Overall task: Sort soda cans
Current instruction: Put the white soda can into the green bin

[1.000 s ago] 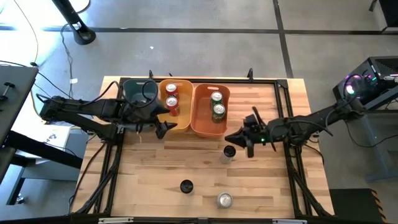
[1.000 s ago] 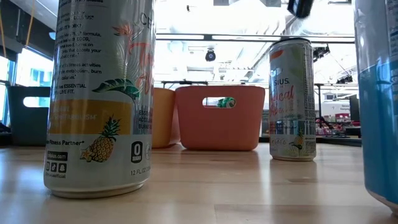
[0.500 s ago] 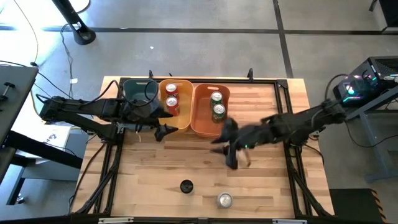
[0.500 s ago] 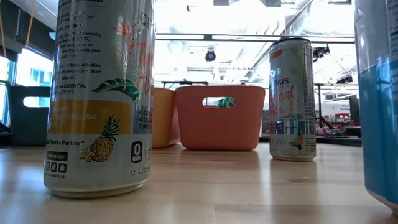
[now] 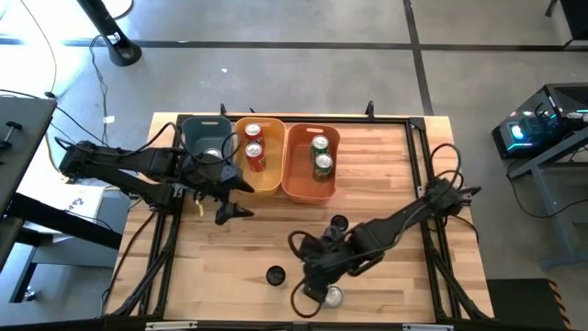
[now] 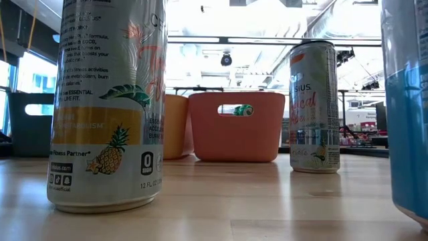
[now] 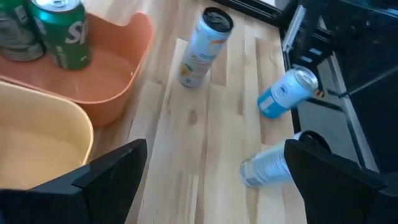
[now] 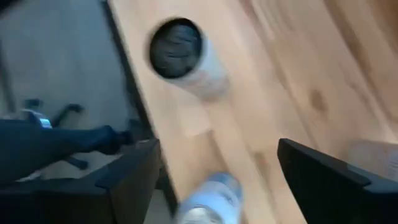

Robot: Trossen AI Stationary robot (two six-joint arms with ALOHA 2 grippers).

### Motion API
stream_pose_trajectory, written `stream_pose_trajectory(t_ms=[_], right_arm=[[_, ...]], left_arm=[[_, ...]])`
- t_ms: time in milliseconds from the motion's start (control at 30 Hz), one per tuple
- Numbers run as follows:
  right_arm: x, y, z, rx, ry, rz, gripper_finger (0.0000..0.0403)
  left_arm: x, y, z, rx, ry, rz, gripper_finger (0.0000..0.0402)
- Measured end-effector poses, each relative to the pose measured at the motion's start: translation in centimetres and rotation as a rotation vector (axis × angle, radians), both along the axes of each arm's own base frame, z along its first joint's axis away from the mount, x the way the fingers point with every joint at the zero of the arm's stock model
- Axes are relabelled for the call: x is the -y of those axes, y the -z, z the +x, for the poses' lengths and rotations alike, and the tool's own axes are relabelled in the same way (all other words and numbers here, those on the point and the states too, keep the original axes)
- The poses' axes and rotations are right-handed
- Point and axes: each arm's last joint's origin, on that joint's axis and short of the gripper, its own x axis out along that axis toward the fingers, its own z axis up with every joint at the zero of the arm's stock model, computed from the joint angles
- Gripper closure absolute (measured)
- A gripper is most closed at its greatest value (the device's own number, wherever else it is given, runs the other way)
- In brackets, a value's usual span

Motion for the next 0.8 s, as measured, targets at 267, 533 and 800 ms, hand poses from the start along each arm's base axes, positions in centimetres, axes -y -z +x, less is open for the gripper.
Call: stream_pose_trajectory(t_ms=[267,533,800], right_arm=[[-1.8,1.1,-1.9,-0.228,0.07,-0.046,0.007],[-5.9,1.8,-4.2,-0.227,0.096,0.013,0.007],[-8.0,4.6,-4.8,-0.214,0.132,0.031,0.007]], left_arm=[[0.1,0.1,-0.1,-0.01,0.019,0.014,0.003],[0.1,0.1,-0.1,-0.008,0.0,-0.005,0.003],[0.1,0.1,-0.1,-0.013,-0.027,-0.033,0.003]])
